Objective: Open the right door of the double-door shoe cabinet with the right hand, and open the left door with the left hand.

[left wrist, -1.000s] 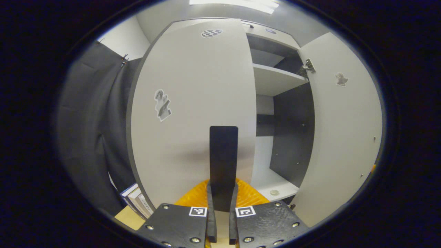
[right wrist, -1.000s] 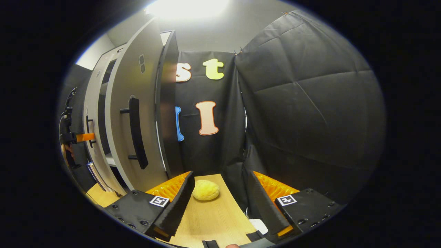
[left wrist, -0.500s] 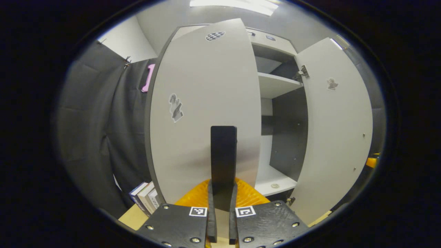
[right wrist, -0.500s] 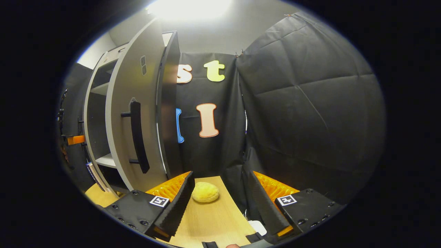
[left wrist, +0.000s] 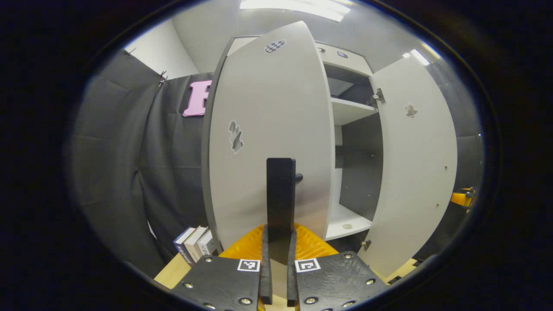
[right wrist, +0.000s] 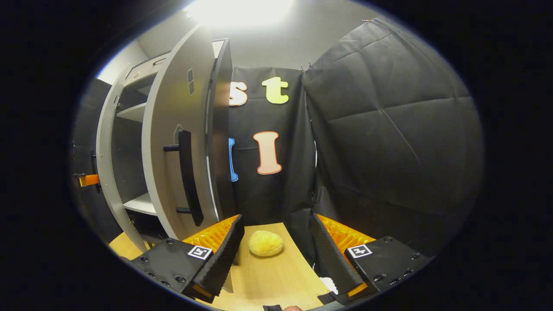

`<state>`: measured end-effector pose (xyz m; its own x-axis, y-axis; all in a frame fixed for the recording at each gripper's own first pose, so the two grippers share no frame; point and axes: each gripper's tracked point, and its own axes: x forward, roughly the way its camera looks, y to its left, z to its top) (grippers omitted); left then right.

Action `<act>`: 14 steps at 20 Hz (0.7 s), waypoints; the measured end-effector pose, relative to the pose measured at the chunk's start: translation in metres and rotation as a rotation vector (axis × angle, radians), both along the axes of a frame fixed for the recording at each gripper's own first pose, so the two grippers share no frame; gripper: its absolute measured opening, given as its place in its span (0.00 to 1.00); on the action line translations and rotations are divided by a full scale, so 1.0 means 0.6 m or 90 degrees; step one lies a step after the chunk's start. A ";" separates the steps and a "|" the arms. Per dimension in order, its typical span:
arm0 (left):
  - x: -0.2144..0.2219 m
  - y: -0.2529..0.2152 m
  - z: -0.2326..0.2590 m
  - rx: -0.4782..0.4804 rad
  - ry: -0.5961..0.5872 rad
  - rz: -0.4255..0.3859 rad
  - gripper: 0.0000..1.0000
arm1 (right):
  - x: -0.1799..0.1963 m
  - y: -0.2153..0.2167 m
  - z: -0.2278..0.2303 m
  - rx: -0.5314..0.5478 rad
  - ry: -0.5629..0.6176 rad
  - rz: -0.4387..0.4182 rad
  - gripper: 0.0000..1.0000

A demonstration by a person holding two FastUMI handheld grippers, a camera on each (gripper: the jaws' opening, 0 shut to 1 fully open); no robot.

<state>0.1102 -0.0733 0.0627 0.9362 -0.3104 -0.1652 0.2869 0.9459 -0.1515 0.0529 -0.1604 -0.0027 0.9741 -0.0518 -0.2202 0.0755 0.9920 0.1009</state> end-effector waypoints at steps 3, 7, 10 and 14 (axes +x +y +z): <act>-0.010 0.020 0.002 -0.002 -0.006 -0.001 0.14 | -0.007 0.016 0.007 -0.002 -0.005 0.003 0.98; -0.021 0.040 0.004 -0.003 -0.004 -0.005 0.17 | -0.023 0.026 0.011 -0.002 -0.008 -0.005 0.98; -0.029 0.064 0.002 -0.002 -0.004 -0.006 0.16 | -0.037 0.037 0.011 0.005 -0.005 -0.013 0.98; -0.039 0.088 0.010 0.005 -0.012 -0.020 0.16 | -0.057 0.056 0.016 -0.003 -0.007 -0.024 0.98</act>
<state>0.0867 -0.0206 0.0686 0.9287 -0.3392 -0.1498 0.3199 0.9372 -0.1389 0.0189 -0.1269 0.0071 0.9739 -0.0894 -0.2087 0.1116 0.9890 0.0973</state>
